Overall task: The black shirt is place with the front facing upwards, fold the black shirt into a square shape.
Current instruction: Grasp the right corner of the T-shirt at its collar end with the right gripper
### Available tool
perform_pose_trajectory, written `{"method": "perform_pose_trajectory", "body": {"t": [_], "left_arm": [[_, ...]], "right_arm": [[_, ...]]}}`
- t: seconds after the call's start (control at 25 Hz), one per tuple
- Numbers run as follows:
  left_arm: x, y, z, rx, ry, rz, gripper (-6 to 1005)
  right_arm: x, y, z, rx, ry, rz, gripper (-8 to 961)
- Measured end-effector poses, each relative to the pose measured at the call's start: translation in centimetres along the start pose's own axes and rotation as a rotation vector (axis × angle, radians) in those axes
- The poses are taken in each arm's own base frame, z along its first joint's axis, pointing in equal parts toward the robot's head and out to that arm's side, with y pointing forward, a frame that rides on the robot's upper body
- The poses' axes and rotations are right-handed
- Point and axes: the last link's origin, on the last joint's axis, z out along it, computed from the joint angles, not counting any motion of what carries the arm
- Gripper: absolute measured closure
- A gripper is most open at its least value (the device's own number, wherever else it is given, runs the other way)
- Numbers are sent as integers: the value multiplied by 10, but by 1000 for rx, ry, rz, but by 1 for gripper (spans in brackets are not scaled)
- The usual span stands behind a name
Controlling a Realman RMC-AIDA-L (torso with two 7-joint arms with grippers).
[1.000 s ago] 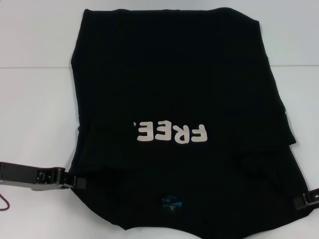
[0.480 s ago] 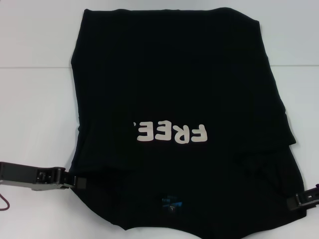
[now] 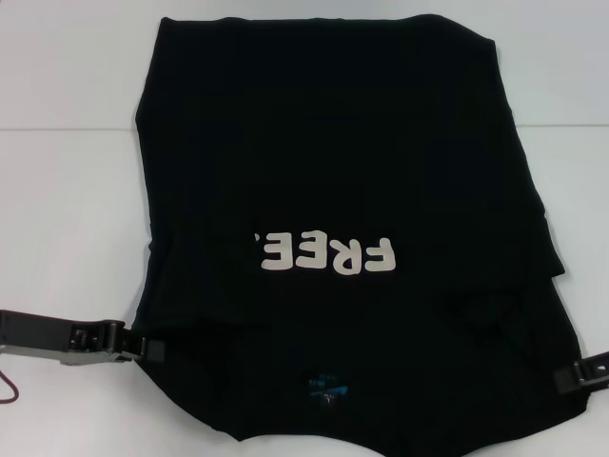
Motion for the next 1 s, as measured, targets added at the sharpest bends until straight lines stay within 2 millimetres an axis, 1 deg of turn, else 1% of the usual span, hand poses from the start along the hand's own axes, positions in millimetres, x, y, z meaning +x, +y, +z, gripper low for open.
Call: {"method": "perform_pose_trajectory", "body": {"t": [0.16,0.52,1.0], "left_arm": [[0,0,0,0,0,0,968],[1,0,0,0,0,0,967],[1,1,0,-1,1,0,966]], "right_arm": [[5,-6,-5,15,8,19,224],[10,-13,-4,56,23,30,226],[5,-9,1,54,24,15,230]]}}
